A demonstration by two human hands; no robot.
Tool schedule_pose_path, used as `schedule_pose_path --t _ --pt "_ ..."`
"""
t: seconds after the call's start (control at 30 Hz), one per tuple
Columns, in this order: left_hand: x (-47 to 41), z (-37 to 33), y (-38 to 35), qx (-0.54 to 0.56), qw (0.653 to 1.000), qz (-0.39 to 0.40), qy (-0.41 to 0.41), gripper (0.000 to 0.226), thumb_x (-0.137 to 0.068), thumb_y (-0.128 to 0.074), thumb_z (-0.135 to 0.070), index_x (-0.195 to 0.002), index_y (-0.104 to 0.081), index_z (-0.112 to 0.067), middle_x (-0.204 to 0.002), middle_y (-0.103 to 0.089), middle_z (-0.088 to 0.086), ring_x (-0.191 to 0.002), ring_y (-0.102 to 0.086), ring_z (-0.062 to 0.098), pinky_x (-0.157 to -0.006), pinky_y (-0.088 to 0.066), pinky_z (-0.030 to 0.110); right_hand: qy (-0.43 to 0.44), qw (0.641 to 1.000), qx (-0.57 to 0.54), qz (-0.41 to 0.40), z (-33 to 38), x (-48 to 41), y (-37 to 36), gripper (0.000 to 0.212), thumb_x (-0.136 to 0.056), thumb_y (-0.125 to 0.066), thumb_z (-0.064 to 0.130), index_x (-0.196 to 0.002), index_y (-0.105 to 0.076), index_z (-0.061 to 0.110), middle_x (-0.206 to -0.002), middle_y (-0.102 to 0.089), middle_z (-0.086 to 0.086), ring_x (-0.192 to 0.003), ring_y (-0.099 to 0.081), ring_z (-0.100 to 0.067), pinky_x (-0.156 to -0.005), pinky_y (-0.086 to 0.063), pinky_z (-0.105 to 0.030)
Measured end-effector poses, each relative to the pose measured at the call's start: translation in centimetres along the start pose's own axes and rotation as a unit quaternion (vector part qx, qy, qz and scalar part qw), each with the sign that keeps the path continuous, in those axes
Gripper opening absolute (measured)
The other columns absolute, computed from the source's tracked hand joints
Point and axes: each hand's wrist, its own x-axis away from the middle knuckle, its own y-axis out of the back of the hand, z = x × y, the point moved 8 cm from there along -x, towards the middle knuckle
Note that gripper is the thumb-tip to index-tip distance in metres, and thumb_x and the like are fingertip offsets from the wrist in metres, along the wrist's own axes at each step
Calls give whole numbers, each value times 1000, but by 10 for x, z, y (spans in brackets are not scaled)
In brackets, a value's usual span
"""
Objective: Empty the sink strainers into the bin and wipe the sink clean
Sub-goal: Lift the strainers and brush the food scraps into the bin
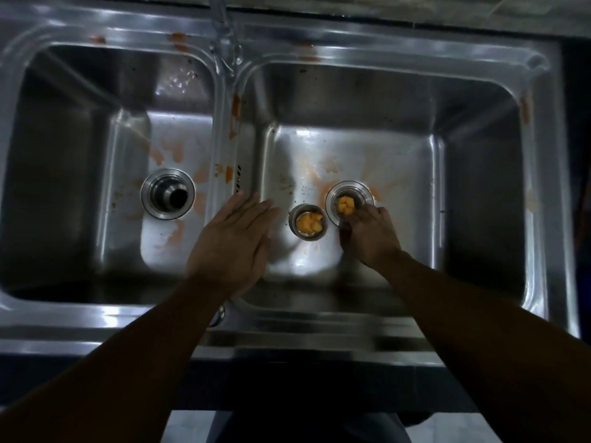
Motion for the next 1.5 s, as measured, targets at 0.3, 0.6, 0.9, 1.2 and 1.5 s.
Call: schedule_pose_path --t 0.3,0.6,0.9,1.2,1.5 --pt "0 0 0 3 1000 8 1 44 -101 -42 -27 -140 -57 -12 -144 -59 9 -138 -51 23 -127 -20 39 -35 995 59 71 2 -15 -15 47 -96 -46 39 -136 -53 15 -144 -52 -10 -136 -35 -36 -104 -32 -46" --pt "-1 -3 4 -3 1000 -10 -5 40 -99 -47 -22 -133 -63 -8 -137 -64 12 -132 -57 26 -124 -27 44 -13 999 43 -9 2 -20 5 42 -85 -64 36 -123 -66 18 -131 -63 -3 -135 -40 -29 -108 -30 -42" --pt "-1 -5 5 -11 999 -28 -10 39 -99 -44 -21 -131 -64 -9 -133 -66 13 -127 -61 28 -123 -29 46 27 998 27 -58 0 7 26 37 -87 -65 28 -122 -70 18 -126 -67 -9 -119 -58 -32 -97 -45 -38" --pt "-2 -10 10 -32 999 -39 -15 38 -100 -41 -18 -127 -67 -6 -130 -68 14 -122 -64 29 -124 -26 44 -25 994 -25 -106 -20 45 32 29 -95 -55 39 -103 -70 15 -100 -72 -7 -86 -69 -30 -68 -55 -33" --pt "-2 -3 2 -32 998 -43 -29 39 -100 -40 -18 -131 -63 -12 -132 -67 10 -123 -62 26 -126 -24 42 -73 993 -33 -91 -40 48 26 38 -97 -45 50 -98 -70 20 -110 -68 1 -89 -71 -23 -68 -51 -27"
